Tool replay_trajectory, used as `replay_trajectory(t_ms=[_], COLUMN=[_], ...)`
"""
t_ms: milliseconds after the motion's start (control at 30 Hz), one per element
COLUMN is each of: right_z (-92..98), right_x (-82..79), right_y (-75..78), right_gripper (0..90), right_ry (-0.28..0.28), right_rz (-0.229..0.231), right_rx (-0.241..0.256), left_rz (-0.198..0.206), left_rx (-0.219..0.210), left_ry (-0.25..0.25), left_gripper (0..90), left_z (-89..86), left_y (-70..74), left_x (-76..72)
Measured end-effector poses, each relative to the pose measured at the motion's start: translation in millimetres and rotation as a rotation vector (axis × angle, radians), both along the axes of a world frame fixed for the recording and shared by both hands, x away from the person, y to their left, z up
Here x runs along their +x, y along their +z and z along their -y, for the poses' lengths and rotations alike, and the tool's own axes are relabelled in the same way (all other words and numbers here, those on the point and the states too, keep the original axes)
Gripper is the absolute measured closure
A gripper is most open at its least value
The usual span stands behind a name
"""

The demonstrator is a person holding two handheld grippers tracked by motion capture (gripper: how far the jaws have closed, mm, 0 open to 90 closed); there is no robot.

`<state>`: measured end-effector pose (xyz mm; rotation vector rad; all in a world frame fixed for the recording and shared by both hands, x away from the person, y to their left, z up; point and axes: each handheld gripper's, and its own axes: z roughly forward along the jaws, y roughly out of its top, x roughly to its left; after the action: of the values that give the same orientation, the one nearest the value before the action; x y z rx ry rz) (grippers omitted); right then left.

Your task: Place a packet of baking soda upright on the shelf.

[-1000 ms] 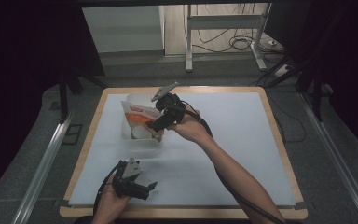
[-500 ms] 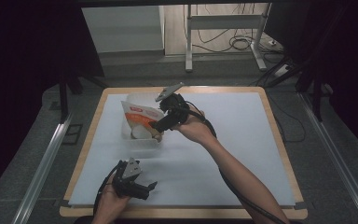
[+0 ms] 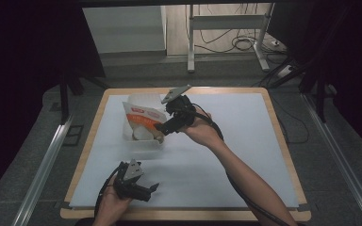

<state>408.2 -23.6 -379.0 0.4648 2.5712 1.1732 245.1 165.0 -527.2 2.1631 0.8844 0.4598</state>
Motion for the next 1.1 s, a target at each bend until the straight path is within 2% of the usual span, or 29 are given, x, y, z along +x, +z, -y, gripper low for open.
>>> replay_trajectory(t_ms=[233, 367, 1100], right_z=[11.2, 17.9, 49.1], right_x=[-1.5, -2.8, -16.3], right_y=[0.4, -0.2, -0.7], right_gripper=[5.2, 5.2, 5.1], right_ry=[-0.026, -0.034, -0.053], right_rz=[-0.011, -0.016, 0.002], right_rx=[0.047, 0.056, 0.035], left_rz=[0.0, -0.001, 0.007], left_rx=[-0.003, -0.005, -0.003], left_ry=[0.001, 0.002, 0.002], left_gripper=[1.1, 1.1, 1.1], left_z=[-0.1, 0.2, 1.1], left_y=[-0.1, -0.2, 0.4], left_x=[0.1, 0.1, 0.2])
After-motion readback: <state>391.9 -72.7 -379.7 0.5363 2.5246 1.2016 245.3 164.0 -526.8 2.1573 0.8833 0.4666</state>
